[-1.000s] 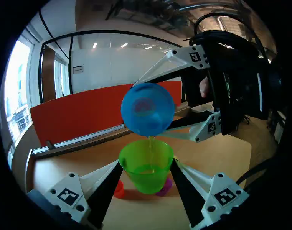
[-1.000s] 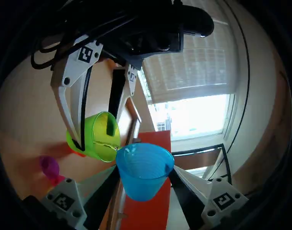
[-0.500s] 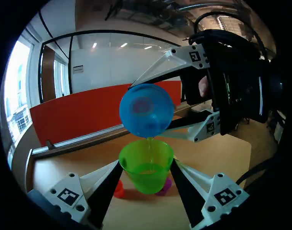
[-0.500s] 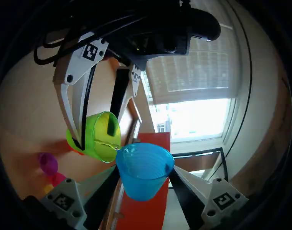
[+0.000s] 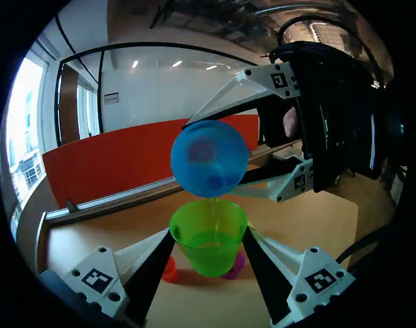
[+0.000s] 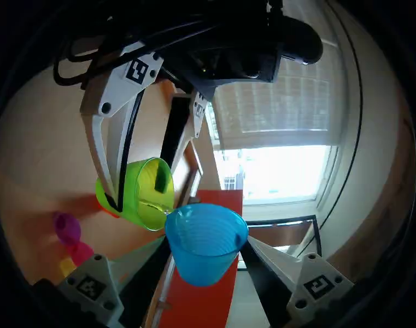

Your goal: Pour water

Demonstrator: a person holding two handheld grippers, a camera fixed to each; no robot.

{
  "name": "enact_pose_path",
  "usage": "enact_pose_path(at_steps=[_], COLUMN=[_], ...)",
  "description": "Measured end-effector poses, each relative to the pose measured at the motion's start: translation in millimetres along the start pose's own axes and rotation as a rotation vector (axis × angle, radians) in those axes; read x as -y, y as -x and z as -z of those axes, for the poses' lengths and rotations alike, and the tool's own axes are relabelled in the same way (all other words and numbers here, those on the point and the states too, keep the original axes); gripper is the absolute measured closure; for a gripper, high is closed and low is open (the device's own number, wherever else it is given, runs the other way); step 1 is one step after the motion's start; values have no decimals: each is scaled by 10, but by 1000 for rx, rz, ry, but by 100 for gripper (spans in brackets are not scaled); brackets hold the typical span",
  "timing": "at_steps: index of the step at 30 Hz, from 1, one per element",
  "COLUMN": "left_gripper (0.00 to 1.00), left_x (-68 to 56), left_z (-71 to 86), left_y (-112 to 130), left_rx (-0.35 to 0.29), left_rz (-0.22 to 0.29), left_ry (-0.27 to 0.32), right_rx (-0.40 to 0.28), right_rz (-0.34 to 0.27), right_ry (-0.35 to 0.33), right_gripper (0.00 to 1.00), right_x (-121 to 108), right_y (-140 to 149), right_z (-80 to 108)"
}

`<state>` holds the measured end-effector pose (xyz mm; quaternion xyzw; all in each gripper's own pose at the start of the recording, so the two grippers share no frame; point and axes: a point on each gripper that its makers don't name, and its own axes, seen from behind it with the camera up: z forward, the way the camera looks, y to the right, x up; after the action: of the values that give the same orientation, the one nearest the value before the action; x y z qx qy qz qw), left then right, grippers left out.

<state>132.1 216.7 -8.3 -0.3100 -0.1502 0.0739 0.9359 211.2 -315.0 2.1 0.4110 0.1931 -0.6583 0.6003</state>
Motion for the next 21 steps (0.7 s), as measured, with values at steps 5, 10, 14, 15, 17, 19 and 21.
enact_pose_path(at_steps=[5,10,14,15,17,19,21], left_gripper=[14,14,15,14,14,14,14], left_x=[2,0,-1,-2,-1,0,1], left_z=[-4,-9,-9,-9,-10,-9,-7], left_y=[-7,-7,-3,-2,3,5,5], left_rx=[0,0,0,0,1,1,1], left_rz=[-2,-3,-3,-3,-4,-4,-4], left_ry=[1,2,2,2,1,0,0], right_rx=[-2,-4,-5,-5,-6,-6,-6], right_rz=[20,35,39,40,42,46,51], right_ry=[-2,-1,0,0,0,0,0], right_gripper=[11,11,11,11,11,11,11], right_x=[-7,-21,-37,-42,-49,-57,-65], right_y=[14,35,59,66,85,106,129], right_z=[-14,-37,-63,-69,-90,-111,-131])
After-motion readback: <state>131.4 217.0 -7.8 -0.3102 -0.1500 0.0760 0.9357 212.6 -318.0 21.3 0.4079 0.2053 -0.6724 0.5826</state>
